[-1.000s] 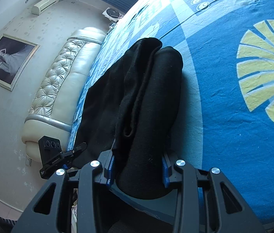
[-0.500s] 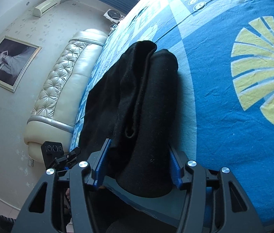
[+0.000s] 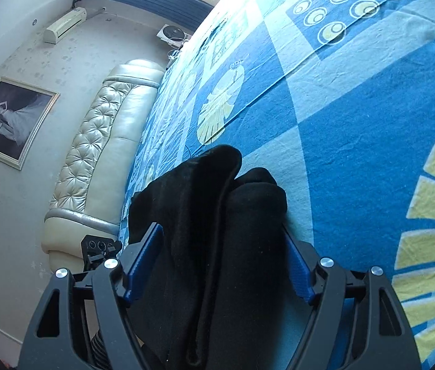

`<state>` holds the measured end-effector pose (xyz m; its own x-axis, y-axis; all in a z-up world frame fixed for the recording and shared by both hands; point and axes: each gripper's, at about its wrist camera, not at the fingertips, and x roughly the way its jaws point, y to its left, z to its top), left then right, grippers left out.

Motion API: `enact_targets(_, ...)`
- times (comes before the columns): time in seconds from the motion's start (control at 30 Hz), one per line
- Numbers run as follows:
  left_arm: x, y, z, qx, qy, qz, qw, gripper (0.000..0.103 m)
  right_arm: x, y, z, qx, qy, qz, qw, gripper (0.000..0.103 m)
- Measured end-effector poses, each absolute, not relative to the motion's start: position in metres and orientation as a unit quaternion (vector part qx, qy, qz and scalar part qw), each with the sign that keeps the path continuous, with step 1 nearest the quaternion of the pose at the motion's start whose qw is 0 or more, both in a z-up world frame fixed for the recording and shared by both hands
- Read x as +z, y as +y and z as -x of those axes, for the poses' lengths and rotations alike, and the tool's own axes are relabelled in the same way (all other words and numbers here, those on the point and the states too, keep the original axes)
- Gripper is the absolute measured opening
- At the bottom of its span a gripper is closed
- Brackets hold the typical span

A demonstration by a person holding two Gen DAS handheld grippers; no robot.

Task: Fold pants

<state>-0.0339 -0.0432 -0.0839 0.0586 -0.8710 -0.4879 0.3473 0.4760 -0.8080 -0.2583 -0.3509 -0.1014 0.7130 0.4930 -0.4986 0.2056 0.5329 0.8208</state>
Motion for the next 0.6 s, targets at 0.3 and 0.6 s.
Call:
enact_targets(0.3, -0.090, -0.074, 0.028, -0.456, 0.547, 0.218, 0.667, 0.027, -0.102, -0.354, 0.265, 0.096, 0.387, -0.453, 0.798, 0.041)
enact_targets(0.6, -0.057, -0.081, 0.025, -0.437, 0.509, 0.157, 0.725, 0.023, -0.073, -0.352, 0.248, 0.105, 0.360, -0.424, 0.824, 0.027)
